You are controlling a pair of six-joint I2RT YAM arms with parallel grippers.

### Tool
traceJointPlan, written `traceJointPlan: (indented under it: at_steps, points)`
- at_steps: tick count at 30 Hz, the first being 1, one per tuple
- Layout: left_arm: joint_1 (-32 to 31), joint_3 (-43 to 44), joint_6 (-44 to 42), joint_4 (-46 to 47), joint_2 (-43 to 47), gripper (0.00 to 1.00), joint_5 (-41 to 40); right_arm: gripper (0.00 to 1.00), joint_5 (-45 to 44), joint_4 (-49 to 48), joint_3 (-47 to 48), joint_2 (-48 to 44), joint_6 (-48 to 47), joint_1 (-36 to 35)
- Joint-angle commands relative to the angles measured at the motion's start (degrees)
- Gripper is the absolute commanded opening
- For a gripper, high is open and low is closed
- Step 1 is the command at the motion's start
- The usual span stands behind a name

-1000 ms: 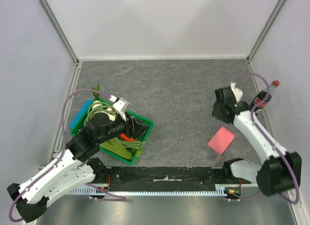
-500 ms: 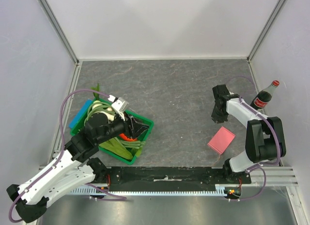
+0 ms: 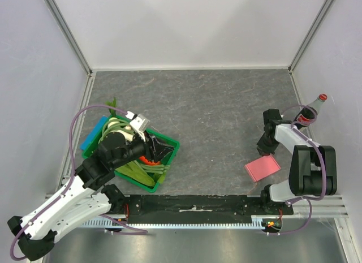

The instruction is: Fold the paper box

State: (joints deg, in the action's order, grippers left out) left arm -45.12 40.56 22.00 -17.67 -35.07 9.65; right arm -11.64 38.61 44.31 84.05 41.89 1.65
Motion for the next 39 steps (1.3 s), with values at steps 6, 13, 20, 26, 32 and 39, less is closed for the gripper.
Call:
traceJointPlan:
  at_steps: [6,13,20,26,32,39]
  points:
    - [0.0,1.8,-2.0,0.2,1.4,0.58,1.4,0.28,-0.4,6.8,-2.0,-10.0,1.0,2.2]
    - [-0.1,1.5,-1.9,1.8,0.6,0.58,2.6,0.71,13.9,4.9,7.7,-8.5,-19.8,2.0]
    - [0.0,1.6,-1.6,2.9,0.5,0.58,4.0,0.67,8.1,17.6,17.2,7.9,-25.7,0.0]
    - [0.0,1.4,-1.7,2.6,1.8,0.58,4.4,0.63,5.2,19.0,17.7,11.4,-24.4,-1.4]
    - [0.0,1.5,-2.7,2.6,2.3,0.58,3.9,0.68,-1.5,20.2,16.8,15.7,-20.7,-7.1]
    - [0.1,1.4,-3.5,2.9,3.7,0.58,3.4,0.71,-1.7,19.7,14.6,15.7,-19.3,-7.2]
